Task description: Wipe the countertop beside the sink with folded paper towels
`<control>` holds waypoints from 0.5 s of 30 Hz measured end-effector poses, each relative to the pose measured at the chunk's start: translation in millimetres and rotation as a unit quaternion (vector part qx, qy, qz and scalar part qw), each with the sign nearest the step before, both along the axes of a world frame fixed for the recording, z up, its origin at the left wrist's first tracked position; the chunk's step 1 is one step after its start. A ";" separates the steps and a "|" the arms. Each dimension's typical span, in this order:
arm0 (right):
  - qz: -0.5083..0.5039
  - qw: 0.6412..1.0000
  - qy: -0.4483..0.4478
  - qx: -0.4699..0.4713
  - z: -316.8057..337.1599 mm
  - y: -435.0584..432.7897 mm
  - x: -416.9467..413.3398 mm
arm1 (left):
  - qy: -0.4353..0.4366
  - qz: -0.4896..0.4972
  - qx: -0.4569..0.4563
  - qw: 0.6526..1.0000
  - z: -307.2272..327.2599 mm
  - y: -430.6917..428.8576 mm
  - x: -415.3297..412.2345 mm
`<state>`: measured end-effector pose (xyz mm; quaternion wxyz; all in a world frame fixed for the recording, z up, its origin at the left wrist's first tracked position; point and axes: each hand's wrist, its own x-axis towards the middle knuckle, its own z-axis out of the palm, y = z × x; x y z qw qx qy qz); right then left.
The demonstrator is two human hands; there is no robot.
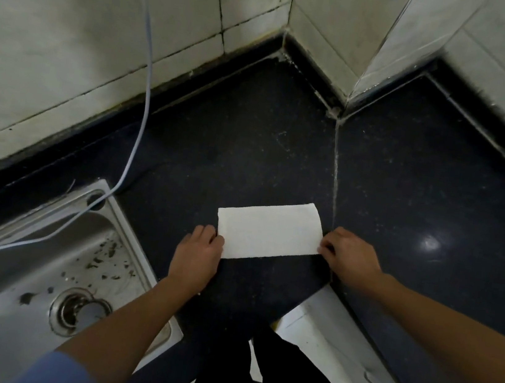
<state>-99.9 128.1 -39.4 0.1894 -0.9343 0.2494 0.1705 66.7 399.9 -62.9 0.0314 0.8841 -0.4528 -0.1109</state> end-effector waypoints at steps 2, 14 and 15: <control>-0.057 0.998 -0.021 -0.005 5.2 -1.9 14.9 | -0.008 -0.016 -0.003 1.000 4.1 -4.5 5.9; -0.296 0.947 0.071 0.101 4.7 6.4 67.4 | 0.042 -0.038 0.125 0.991 12.1 -18.6 10.5; -0.314 0.937 0.055 0.142 6.0 4.7 66.1 | 0.044 -0.036 0.125 0.991 13.4 -20.2 10.8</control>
